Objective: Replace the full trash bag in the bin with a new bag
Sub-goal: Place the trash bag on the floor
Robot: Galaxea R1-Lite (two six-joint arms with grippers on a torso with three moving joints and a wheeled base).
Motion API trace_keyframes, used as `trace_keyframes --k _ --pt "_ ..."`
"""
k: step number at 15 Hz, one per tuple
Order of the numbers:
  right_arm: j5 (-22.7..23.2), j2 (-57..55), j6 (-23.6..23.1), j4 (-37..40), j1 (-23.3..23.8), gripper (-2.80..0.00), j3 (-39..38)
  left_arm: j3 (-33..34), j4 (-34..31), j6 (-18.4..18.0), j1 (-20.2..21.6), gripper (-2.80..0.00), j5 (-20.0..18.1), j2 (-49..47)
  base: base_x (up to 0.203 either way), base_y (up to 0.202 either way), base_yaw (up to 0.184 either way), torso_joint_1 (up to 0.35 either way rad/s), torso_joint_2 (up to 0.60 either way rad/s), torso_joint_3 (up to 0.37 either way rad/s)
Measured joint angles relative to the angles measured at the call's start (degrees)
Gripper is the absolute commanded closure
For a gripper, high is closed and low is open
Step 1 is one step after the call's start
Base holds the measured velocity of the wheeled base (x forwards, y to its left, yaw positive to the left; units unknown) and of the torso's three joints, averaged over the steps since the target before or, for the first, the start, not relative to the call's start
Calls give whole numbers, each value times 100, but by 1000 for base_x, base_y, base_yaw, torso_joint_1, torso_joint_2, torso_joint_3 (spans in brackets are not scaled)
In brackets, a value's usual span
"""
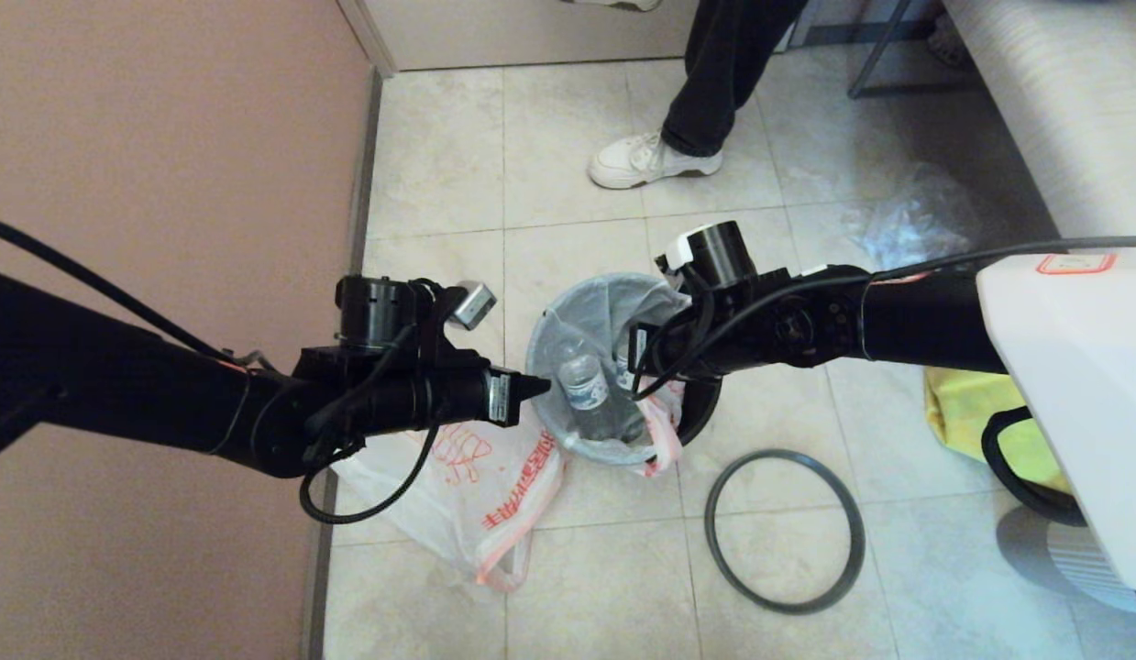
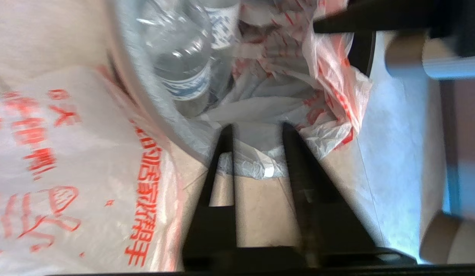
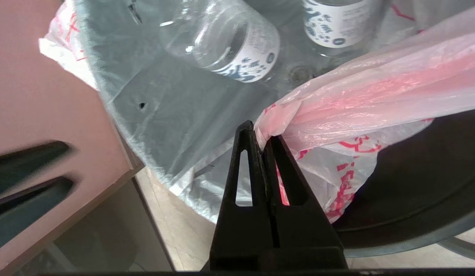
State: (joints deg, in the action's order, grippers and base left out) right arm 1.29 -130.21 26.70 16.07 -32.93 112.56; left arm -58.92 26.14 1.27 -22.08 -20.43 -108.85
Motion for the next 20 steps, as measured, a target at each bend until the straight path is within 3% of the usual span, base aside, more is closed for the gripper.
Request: trace_keyframes --k 4,7,10,11,12,20 --pt "11 -34 6 -5 18 0 -4 -175 -183 226 12 -280 942 94 0 0 0 0 0 0" --pt "24 -61 22 -42 21 0 -4 -511 -191 239 20 -280 1168 -290 0 0 0 0 0 0" --pt "78 -67 26 -56 11 0 6 -833 248 216 1 -280 1396 -831 0 0 0 0 0 0" --pt "94 -66 23 -59 10 0 6 -954 279 215 -16 -117 1586 -1005 0 0 0 0 0 0" --pt "97 -59 27 -59 9 0 12 -1039 297 211 -22 0 1730 -1132 0 0 0 0 0 0" --pt "101 -30 50 -54 11 0 2 -1211 298 227 -104 0 1789 -1422 0 0 0 0 0 0"
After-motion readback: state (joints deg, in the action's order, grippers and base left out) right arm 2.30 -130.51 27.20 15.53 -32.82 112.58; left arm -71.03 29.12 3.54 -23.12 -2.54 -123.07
